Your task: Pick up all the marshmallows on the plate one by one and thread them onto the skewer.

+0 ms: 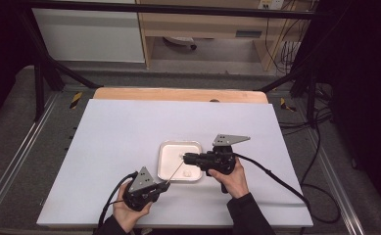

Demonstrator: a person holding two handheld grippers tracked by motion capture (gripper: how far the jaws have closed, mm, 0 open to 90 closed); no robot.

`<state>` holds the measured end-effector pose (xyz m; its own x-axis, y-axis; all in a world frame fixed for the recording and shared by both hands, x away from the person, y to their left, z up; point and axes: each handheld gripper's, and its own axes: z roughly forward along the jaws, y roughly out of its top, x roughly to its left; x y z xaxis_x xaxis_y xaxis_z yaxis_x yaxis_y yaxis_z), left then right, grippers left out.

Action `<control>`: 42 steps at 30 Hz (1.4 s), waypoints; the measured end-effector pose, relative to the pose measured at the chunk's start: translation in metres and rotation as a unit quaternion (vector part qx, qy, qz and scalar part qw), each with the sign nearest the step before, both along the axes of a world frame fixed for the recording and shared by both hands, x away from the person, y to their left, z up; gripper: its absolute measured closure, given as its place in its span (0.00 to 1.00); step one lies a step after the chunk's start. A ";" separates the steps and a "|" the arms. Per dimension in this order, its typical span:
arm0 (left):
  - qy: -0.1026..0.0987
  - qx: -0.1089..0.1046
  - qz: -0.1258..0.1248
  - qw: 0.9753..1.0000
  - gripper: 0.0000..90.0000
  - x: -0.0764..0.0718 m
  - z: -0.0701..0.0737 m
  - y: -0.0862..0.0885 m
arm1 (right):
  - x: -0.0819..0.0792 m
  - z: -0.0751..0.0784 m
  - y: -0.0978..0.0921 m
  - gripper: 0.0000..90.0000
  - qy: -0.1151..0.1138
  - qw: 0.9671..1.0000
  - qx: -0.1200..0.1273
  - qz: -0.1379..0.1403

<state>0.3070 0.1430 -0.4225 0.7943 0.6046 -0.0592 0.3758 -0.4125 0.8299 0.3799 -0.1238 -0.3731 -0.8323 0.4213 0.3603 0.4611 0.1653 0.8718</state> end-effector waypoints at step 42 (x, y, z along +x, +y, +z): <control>-0.017 -0.005 0.003 1.000 0.98 -0.004 0.002 -0.002 | -0.009 -0.006 0.006 0.91 0.006 1.000 0.021 0.016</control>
<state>0.3034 0.1410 -0.4205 0.7927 0.6084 -0.0384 0.3497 -0.4021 0.8462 0.3705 -0.1173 -0.3792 -0.8409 0.3781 0.3873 0.4664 0.1431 0.8729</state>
